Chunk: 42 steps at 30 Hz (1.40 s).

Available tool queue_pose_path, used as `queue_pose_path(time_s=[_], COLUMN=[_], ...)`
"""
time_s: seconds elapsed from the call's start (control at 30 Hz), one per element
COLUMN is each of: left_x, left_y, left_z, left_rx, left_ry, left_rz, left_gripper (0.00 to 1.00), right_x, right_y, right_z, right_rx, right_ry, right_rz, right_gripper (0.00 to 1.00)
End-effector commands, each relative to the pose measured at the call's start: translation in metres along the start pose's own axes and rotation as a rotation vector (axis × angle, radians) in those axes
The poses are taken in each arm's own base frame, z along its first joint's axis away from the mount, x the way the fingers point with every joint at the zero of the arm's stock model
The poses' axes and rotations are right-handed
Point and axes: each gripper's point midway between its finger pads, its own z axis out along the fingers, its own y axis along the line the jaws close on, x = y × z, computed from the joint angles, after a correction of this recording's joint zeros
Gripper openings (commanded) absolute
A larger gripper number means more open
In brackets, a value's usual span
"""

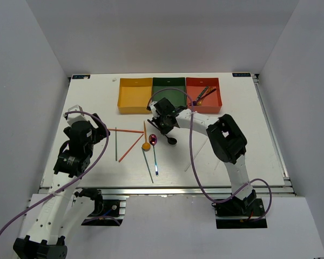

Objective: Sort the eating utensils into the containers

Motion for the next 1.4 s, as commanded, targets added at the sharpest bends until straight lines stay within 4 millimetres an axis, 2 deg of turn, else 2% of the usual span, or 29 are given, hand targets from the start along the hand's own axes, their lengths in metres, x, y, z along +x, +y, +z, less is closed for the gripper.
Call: queue_pose_path(time_s=[0.0,0.07,0.1,0.17,0.2,0.27,0.3,0.33,0.43,0.47,0.5,0.57,0.6,0.63,0.67,0.7,0.73,0.77,0.9,0.97,1.27,1.37], left_x=[-0.004,-0.003,-0.003,-0.003,-0.003,-0.003,-0.003,-0.003,-0.003,-0.003,-0.004,-0.004,-0.004,-0.004,-0.004,-0.004,-0.004,-0.004,-0.004,-0.004,-0.002,-0.001], left_y=[-0.002,-0.003,-0.003,-0.003,-0.003,-0.003,-0.003,-0.003,-0.003,-0.002,-0.002,-0.002,-0.001,-0.002,-0.001,-0.002,-0.001,-0.001,-0.003,-0.004,-0.005,-0.005], left_z=[-0.002,-0.002,-0.002,-0.001,-0.001,-0.001,-0.001,-0.001,-0.002,-0.002,-0.002,-0.002,-0.002,-0.002,-0.002,-0.003,-0.002,-0.002,-0.002,-0.002,-0.001,-0.001], left_rx=[0.011,0.012,0.013,0.014,0.013,0.013,0.014,0.013,0.013,0.012,0.010,0.009,0.007,0.009,0.007,0.010,0.008,0.008,0.013,0.019,0.026,0.027], left_ry=[-0.008,-0.007,-0.007,-0.005,-0.003,-0.003,-0.005,-0.005,-0.007,-0.007,-0.010,-0.012,-0.011,-0.012,-0.011,-0.010,-0.009,-0.009,-0.010,-0.007,-0.001,0.000], left_rz=[-0.002,0.000,0.000,0.000,0.001,0.001,0.000,0.000,0.000,0.000,-0.001,-0.002,-0.001,-0.001,-0.001,0.000,0.000,0.000,-0.002,0.002,0.004,0.004], left_gripper=[0.98,0.98,0.98,0.98,0.98,0.98,0.98,0.98,0.98,0.98,0.98,0.98,0.98,0.98,0.98,0.98,0.98,0.98,0.98,0.98,0.98,0.98], right_x=[0.009,0.001,-0.006,-0.017,-0.028,-0.041,-0.054,-0.062,-0.092,-0.098,-0.116,-0.127,-0.126,-0.153,-0.143,-0.148,-0.168,-0.163,-0.167,-0.160,-0.169,-0.167], right_y=[0.000,0.003,0.014,0.021,0.027,0.028,0.032,0.029,-0.002,-0.022,-0.035,-0.059,-0.068,-0.085,-0.092,-0.101,-0.112,-0.117,-0.134,-0.141,-0.163,-0.171], right_z=[-0.004,-0.018,-0.033,-0.051,-0.071,-0.090,-0.108,-0.115,-0.133,-0.134,-0.134,-0.131,-0.111,-0.125,-0.098,-0.095,-0.105,-0.087,-0.074,-0.066,-0.064,-0.062], right_rx=[0.016,-0.003,-0.056,-0.097,-0.126,-0.163,-0.205,-0.214,-0.176,-0.137,-0.115,-0.089,-0.093,-0.077,-0.089,-0.084,-0.073,-0.076,-0.022,0.000,0.071,0.098], right_ry=[0.037,0.006,-0.028,-0.075,-0.126,-0.182,-0.227,-0.258,-0.343,-0.356,-0.385,-0.391,-0.358,-0.419,-0.352,-0.356,-0.405,-0.380,-0.418,-0.414,-0.449,-0.447], right_rz=[0.015,0.029,0.035,0.042,0.039,0.041,0.060,0.091,0.189,0.221,0.221,0.181,0.175,0.161,0.146,0.140,0.124,0.103,0.043,0.041,-0.003,-0.014], right_gripper=[0.00,0.00,0.00,0.00,0.00,0.00,0.00,0.00,0.00,0.00,0.00,0.00,0.00,0.00,0.00,0.00,0.00,0.00,0.00,0.00,0.00,0.06])
